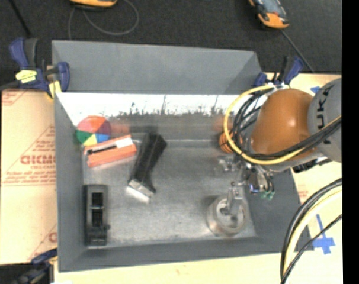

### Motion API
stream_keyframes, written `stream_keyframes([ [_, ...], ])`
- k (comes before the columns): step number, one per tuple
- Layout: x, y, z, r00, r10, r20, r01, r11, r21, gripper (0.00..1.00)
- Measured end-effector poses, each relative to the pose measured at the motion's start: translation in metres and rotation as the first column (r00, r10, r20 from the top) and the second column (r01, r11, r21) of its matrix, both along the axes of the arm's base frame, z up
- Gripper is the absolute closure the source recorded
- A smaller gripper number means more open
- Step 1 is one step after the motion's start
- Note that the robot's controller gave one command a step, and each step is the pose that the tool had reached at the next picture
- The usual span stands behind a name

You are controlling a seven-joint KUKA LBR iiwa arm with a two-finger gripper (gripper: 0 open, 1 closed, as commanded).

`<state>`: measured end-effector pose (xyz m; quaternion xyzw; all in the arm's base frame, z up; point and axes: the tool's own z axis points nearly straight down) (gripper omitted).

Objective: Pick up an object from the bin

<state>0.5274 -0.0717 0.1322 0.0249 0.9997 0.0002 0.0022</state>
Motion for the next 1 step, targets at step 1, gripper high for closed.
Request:
stream_keyframes([
  [1, -0.0054, -0.0088, -0.0418, 0.964, 0.267, 0.0, -0.267, 0.964, -0.003, 0.0],
])
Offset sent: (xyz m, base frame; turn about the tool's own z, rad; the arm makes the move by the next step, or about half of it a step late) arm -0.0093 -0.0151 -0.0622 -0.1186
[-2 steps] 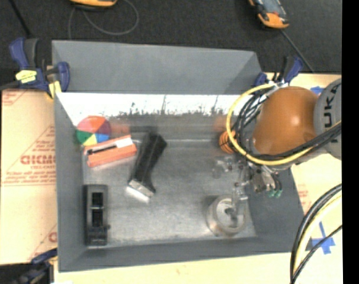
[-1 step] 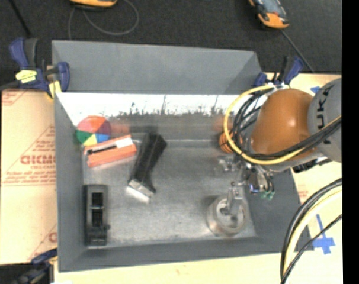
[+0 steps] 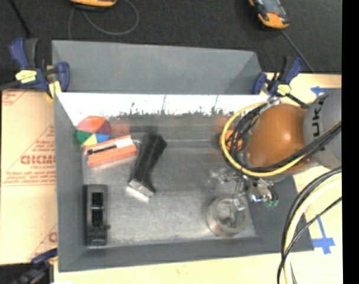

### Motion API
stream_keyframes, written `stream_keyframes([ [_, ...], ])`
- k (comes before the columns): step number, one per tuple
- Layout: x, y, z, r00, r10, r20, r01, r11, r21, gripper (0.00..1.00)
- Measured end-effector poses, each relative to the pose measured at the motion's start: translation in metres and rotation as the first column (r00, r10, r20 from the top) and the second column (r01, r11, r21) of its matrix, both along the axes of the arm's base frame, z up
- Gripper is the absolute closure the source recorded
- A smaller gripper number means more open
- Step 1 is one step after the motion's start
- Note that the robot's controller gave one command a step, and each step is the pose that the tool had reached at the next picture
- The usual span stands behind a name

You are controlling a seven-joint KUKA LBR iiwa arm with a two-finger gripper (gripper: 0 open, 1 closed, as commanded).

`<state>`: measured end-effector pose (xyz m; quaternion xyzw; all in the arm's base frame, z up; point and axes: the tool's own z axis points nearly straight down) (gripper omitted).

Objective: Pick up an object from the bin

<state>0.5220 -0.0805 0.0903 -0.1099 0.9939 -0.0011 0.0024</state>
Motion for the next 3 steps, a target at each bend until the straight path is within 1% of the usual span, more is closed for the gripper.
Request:
stream_keyframes([
  [1, -0.003, -0.004, -0.018, 0.998, -0.069, -0.004, 0.069, 0.998, 0.003, 0.0],
  [2, -0.002, -0.024, 0.004, 0.994, -0.106, 0.016, 0.106, 0.994, 0.002, 1.0],
  [3, -0.002, -0.024, 0.004, 0.994, -0.107, 0.016, 0.107, 0.994, 0.003, 1.0],
])
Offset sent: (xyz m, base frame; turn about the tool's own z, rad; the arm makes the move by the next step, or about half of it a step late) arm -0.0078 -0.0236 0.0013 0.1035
